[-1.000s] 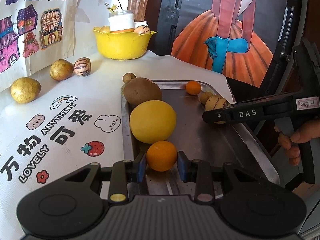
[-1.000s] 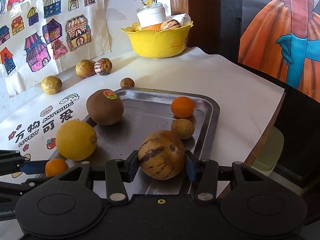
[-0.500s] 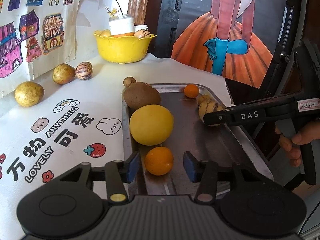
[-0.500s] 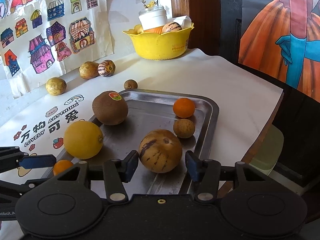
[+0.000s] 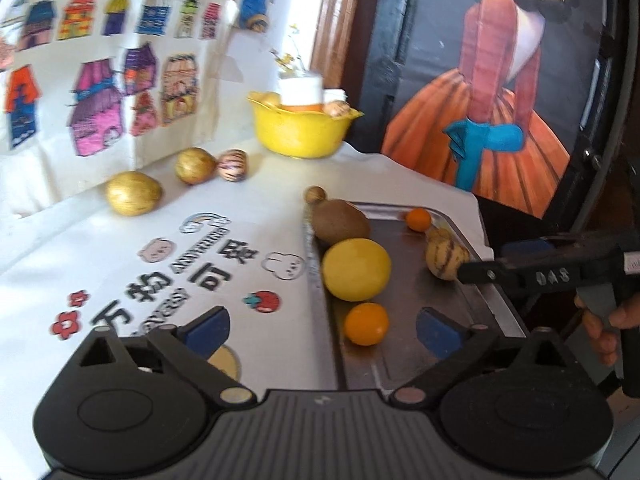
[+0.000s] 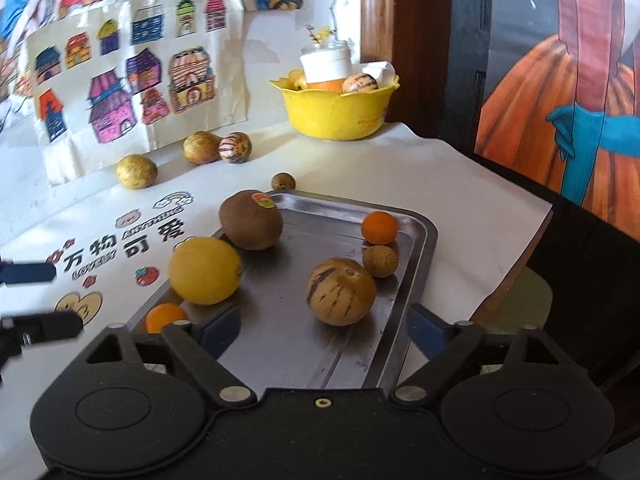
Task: Organize fruits
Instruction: 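Withdraw both open tools from the tray toward the remaining fruits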
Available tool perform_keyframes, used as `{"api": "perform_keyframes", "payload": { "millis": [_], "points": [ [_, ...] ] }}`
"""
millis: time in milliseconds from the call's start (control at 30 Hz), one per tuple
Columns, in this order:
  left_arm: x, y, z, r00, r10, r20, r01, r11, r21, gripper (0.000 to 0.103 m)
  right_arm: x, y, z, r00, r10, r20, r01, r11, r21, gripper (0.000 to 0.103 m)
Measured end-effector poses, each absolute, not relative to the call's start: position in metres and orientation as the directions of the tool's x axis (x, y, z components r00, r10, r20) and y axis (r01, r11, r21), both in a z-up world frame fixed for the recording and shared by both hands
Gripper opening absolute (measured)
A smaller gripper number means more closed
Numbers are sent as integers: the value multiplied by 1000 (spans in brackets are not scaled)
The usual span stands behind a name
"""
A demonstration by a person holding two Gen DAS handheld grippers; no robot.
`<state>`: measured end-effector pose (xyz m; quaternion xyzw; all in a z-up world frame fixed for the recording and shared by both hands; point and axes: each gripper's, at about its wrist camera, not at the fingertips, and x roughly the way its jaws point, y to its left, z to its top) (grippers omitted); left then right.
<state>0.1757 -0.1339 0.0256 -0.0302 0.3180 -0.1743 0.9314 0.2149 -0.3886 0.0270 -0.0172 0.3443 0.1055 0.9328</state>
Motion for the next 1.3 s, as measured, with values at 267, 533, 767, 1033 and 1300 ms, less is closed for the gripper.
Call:
{"api": "perform_keyframes", "payload": {
  "millis": [267,533,767,1033,1300],
  "points": [
    [154,-103,35,759,-275,-590,228,961,-155,103,173,-360,39,729,149,-669,-245,968,-52,102],
    [127,-66,37,773,-207,-600,155,978,-138,103,135,-326,41,654,180,-734,-342,937,-75,102],
    [112,-27,31,758,-110,-643,78,994,-78,103,113,-307,40,579,236,-781,-399,917,-19,102],
    [100,11,31,749,-13,-662,42,999,29,103,96,-278,50,533,328,-780,-525,851,-1,102],
    [108,21,63,810,-7,-586,112,983,144,103,101,-256,79,571,441,-693,-707,693,-141,102]
  ]
}}
